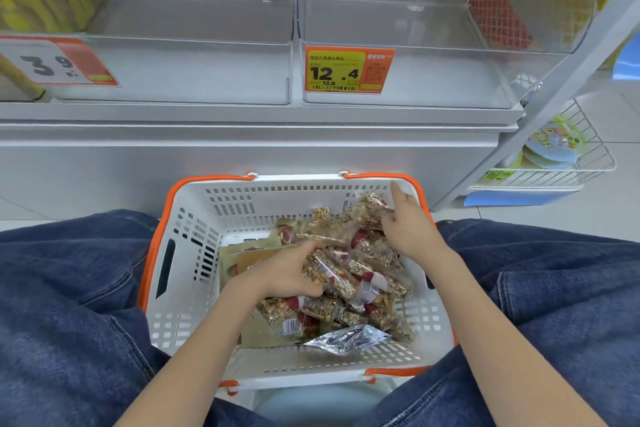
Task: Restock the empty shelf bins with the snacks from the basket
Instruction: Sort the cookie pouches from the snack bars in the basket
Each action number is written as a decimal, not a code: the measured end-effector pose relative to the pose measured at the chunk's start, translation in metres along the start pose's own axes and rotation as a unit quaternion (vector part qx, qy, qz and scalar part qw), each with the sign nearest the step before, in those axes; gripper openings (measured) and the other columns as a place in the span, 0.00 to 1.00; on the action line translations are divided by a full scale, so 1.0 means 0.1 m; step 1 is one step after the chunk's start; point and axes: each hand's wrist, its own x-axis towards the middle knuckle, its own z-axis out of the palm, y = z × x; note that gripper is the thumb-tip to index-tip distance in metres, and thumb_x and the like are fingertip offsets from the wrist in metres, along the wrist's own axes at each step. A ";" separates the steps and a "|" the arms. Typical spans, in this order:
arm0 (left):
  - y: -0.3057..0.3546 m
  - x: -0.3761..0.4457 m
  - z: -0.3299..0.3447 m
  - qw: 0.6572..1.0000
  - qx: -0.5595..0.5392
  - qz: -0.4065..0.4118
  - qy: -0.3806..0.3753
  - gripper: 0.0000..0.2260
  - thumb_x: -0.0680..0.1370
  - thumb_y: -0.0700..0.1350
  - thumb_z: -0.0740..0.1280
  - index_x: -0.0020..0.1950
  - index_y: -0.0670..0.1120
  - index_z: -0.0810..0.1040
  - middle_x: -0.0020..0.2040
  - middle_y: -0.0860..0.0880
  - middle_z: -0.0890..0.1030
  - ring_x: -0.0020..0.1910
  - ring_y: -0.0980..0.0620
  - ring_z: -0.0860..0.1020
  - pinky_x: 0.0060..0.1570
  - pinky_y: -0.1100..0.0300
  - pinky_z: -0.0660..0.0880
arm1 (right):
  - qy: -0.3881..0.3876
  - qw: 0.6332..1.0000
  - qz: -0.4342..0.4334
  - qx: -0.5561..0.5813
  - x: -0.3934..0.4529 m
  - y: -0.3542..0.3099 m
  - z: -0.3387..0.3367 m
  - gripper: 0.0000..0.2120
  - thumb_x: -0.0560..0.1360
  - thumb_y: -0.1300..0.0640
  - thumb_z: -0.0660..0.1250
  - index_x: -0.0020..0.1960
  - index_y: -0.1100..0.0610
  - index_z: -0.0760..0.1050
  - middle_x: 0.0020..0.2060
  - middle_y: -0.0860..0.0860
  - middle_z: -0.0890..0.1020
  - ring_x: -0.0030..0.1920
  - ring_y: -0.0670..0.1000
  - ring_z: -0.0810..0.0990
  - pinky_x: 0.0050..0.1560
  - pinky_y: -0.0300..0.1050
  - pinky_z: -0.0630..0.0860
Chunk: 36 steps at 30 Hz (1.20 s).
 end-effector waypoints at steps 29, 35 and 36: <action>0.51 0.04 -0.01 0.964 -0.149 0.082 0.205 0.29 0.64 0.48 0.80 0.57 0.53 0.66 0.60 0.53 0.79 0.54 0.59 0.76 0.47 0.68 0.71 | -0.142 0.935 -0.069 0.317 -0.40 -0.26 -0.11 0.23 0.71 0.45 0.71 0.64 0.41 0.68 0.59 0.41 0.75 0.57 0.42 0.76 0.56 0.43 0.75; 0.37 0.04 -0.15 0.948 -0.144 0.061 0.278 0.38 0.63 0.49 0.78 0.68 0.51 0.63 0.64 0.60 0.69 0.63 0.60 0.68 0.65 0.61 0.66 | 0.055 0.940 -0.043 0.335 -0.25 -0.16 -0.20 0.10 0.73 0.59 0.71 0.50 0.49 0.74 0.49 0.49 0.80 0.42 0.49 0.82 0.40 0.40 0.81; 0.23 0.05 -0.20 0.947 -0.146 0.040 0.283 0.37 0.65 0.49 0.77 0.69 0.49 0.63 0.65 0.58 0.68 0.64 0.59 0.67 0.66 0.60 0.64 | 0.083 0.921 -0.005 0.381 -0.16 -0.06 -0.25 0.09 0.73 0.58 0.71 0.50 0.50 0.73 0.50 0.51 0.80 0.44 0.51 0.82 0.41 0.41 0.81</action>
